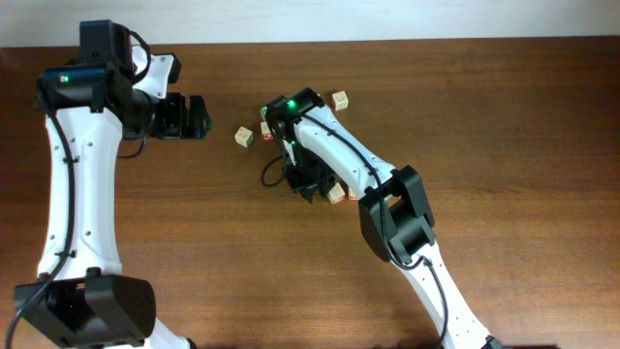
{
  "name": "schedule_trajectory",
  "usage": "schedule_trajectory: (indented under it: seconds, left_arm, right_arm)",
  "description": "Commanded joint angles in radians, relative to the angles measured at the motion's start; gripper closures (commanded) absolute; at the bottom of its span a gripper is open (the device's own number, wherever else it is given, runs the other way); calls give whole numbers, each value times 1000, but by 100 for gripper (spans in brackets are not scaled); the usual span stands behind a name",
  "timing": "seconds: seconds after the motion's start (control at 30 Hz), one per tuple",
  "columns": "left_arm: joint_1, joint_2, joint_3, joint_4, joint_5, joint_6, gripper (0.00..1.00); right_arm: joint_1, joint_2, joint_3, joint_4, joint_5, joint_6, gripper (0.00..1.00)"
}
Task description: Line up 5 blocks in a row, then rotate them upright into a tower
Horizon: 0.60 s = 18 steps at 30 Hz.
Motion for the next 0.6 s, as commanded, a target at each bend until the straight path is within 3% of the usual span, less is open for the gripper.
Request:
schedule_trajectory:
  seconds: [0.0, 0.53, 0.57]
  left_arm:
    - [5, 8, 18, -1, 1, -13, 1]
    - [5, 8, 18, -1, 1, -13, 1]
    - [5, 8, 18, -1, 1, -13, 1]
  right_arm:
    - [-15, -2, -14, 13, 54, 32, 71]
    - [-53, -3, 27, 29, 68, 32, 70]
    - [-53, -3, 72, 26, 68, 33, 66]
